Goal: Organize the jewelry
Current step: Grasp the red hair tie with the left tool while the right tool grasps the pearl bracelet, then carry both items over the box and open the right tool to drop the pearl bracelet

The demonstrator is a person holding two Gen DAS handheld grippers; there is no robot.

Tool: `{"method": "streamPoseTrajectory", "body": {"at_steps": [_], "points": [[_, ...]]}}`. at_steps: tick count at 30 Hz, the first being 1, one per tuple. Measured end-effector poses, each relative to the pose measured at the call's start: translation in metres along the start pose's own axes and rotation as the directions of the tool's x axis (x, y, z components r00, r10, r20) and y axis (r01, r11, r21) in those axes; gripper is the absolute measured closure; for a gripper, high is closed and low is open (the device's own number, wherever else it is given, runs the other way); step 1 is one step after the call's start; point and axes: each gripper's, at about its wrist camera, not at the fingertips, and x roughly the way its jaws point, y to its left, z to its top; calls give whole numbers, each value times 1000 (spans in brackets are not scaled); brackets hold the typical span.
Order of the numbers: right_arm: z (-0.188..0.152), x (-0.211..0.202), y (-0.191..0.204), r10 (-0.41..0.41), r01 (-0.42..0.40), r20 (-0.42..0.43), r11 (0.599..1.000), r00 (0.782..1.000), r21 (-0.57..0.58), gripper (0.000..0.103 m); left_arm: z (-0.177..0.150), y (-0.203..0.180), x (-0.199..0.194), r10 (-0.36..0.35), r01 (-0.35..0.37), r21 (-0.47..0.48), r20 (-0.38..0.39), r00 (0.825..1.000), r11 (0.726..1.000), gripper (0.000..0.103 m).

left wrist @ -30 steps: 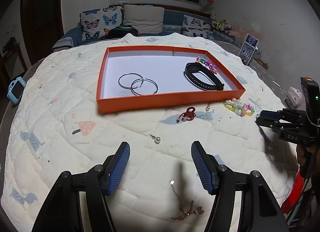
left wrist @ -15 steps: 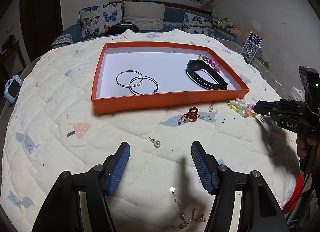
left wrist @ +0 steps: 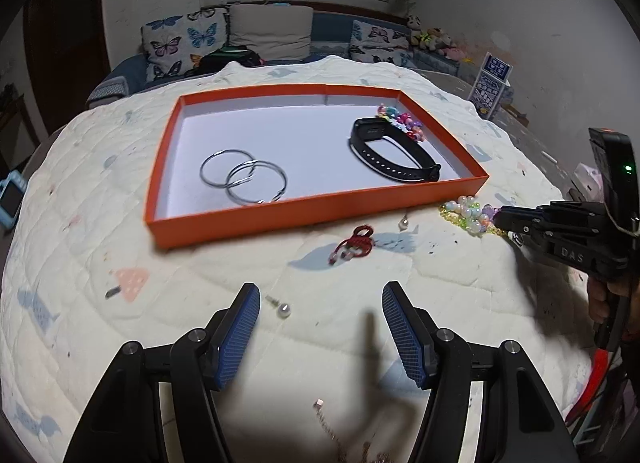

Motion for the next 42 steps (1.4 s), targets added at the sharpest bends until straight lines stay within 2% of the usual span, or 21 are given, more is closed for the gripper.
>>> {"method": "streamPoseTrajectory", "body": {"at_steps": [11, 27, 34, 42], "points": [[12, -35, 7, 7, -4, 96, 999, 995, -39, 91, 19, -13, 33, -26, 28, 68, -16, 1000, 997, 37], [34, -47, 16, 34, -23, 140, 996, 990, -81, 91, 34, -22, 58, -57, 59, 132, -18, 998, 989, 82], [45, -61, 21, 42, -26, 165, 995, 985, -101, 91, 33, -25, 48, -59, 58, 135, 3, 998, 989, 84], [64, -78, 22, 40, -14, 206, 992, 978, -125, 91, 48, -12, 12, -63, 55, 96, 78, 995, 994, 84]]}}
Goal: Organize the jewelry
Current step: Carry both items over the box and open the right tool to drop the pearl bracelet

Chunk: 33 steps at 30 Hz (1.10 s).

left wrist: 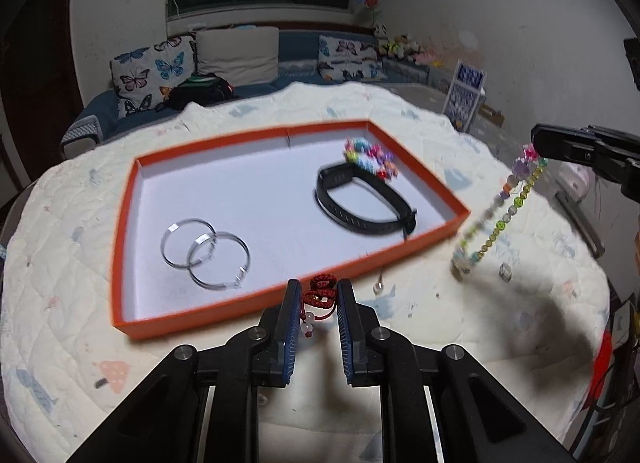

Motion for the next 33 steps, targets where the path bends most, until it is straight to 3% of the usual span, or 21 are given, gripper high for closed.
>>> {"method": "streamPoseTrajectory", "body": {"at_steps": [5, 11, 24, 33], "points": [[21, -8, 2, -2, 3, 39, 1000, 999, -24, 91, 17, 11, -15, 21, -20, -22, 35, 999, 1000, 84], [53, -5, 7, 17, -13, 81, 998, 997, -58, 91, 37, 25, -6, 27, -25, -58, 33, 999, 998, 84], [101, 50, 25, 82, -70, 94, 990, 992, -123, 91, 45, 33, 36, 22, -22, -66, -14, 1000, 998, 84], [102, 89, 20, 113, -108, 65, 991, 991, -79, 91, 43, 45, 52, 18, -21, -101, -31, 999, 995, 83]]}}
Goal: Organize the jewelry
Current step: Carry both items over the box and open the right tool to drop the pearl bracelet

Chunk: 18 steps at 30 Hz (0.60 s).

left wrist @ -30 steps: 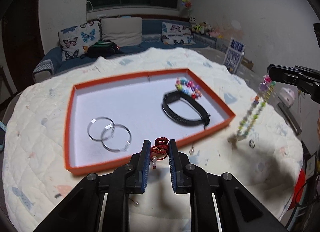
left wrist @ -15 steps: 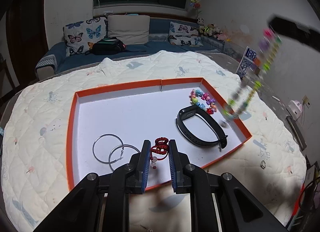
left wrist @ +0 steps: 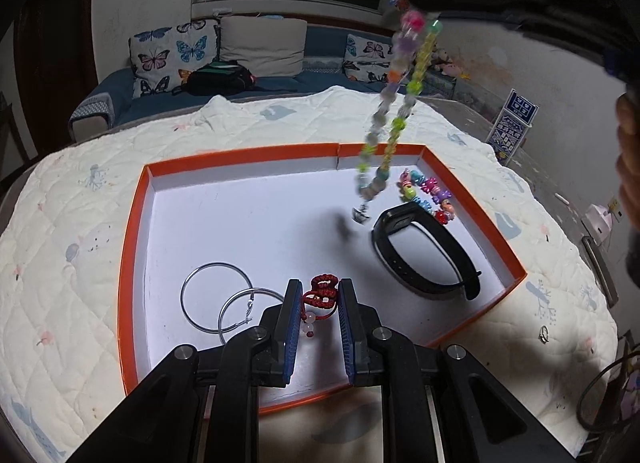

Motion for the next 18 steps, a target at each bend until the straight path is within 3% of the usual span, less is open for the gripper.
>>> {"method": "streamPoseTrajectory", "body": {"at_steps": [9, 11, 13, 18], "points": [[-19, 38, -21, -3, 10, -120, 998, 993, 60, 91, 0, 10, 11, -6, 6, -29, -26, 1000, 1000, 82], [-25, 46, -25, -7, 18, -150, 997, 989, 73, 91, 0, 11, 12, -2, 1, -31, -30, 1000, 1000, 77], [-29, 53, -28, -3, 18, -176, 996, 984, 84, 91, -1, 11, 12, 6, -7, -34, -27, 1000, 999, 62], [-41, 70, -33, 12, 17, -243, 993, 970, 117, 91, 1, 13, 6, 7, -7, -39, -11, 1000, 999, 57]]}}
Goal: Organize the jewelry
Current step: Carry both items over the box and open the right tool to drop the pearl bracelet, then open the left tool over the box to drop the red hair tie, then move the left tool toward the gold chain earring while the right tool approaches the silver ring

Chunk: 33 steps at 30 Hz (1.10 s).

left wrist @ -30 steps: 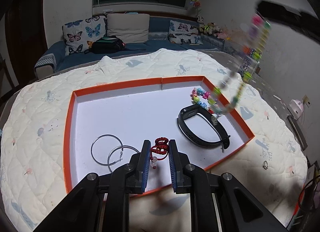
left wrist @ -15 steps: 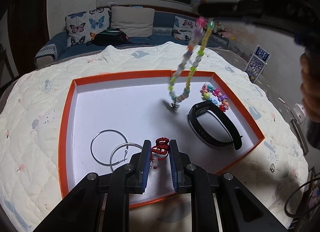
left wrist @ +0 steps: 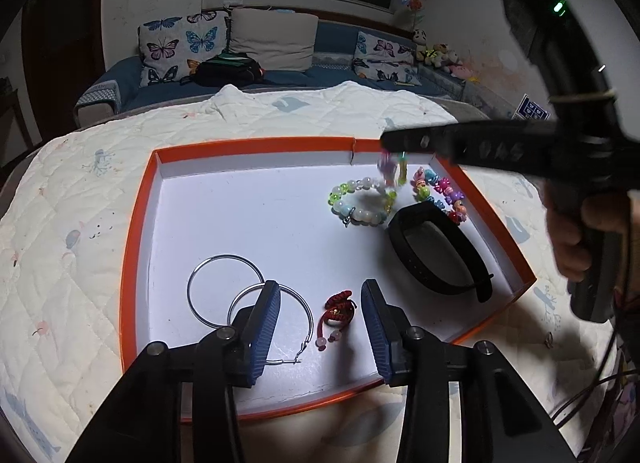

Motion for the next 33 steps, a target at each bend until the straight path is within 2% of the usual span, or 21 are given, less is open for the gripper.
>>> {"method": "streamPoseTrajectory", "body": {"at_steps": [3, 6, 15, 22, 26, 33], "points": [[-4, 7, -1, 6, -5, -34, 1000, 999, 10, 91, 1, 0, -4, 8, -8, 4, 2, 1000, 1000, 57], [-6, 8, -2, 12, -11, -55, 1000, 998, 18, 91, 1, 2, -10, 23, -23, 1, 9, 1000, 1000, 48], [-17, -28, 7, -7, 6, -24, 1000, 1000, -16, 83, -11, 8, -48, 63, -63, 7, 37, 997, 998, 47], [-40, -64, 23, 15, -15, 12, 999, 1000, -32, 80, -40, 3, -81, 82, -83, 30, 28, 996, 996, 47], [-58, -82, 34, 26, -25, 20, 998, 999, -60, 72, -58, 0, -93, 90, -91, 33, 17, 996, 995, 47], [-100, -99, 30, 13, -13, 5, 999, 1000, -34, 71, -90, -5, -118, 83, -83, 29, 17, 996, 996, 47]]}}
